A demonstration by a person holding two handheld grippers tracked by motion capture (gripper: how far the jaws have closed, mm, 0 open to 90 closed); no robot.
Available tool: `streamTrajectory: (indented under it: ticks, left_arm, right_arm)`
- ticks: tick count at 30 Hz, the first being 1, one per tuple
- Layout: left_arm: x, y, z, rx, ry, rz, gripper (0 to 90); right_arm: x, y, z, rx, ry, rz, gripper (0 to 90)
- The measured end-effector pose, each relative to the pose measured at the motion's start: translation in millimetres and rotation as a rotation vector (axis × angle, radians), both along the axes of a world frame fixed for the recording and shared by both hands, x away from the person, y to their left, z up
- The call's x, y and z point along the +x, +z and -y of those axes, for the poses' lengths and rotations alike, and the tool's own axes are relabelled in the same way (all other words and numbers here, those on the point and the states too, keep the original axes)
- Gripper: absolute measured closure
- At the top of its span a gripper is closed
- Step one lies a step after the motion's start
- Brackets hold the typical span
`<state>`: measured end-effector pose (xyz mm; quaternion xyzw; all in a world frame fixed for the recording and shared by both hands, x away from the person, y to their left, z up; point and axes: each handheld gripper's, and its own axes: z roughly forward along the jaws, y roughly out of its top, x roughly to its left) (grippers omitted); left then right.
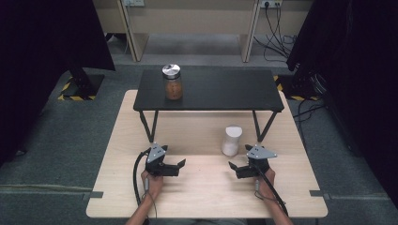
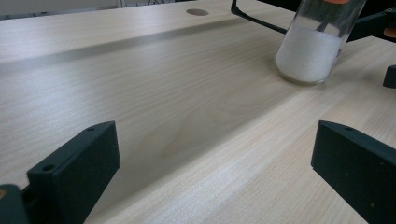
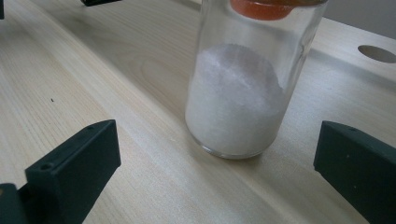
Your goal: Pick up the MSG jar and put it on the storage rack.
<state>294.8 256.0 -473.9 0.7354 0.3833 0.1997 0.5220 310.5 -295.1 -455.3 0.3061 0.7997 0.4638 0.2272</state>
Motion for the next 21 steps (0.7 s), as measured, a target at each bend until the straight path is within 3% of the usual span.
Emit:
streamTrajectory:
  ticks: [8, 15, 19, 21]
  left_arm:
    - [0.2, 0.2, 0.4, 0.002, 0.000, -0.001, 0.5]
    - [0.3, 0.2, 0.1, 0.002, -0.001, -0.001, 0.4]
    - [0.5, 0.1, -0.1, 0.000, -0.001, -0.002, 0.5]
    - [0.4, 0.0, -0.1, 0.001, -0.002, -0.001, 0.5]
  right_arm:
    - [1.2, -4.7, 7.4, 0.049, 0.021, 0.008, 0.5]
    - [1.1, -8.3, 5.8, 0.093, -0.015, 0.026, 0.7]
    - [-9.0, -8.1, -9.3, 0.150, -0.133, 0.055, 0.7]
    - [-9.4, -5.5, -16.7, 0.154, -0.175, 0.031, 1.2]
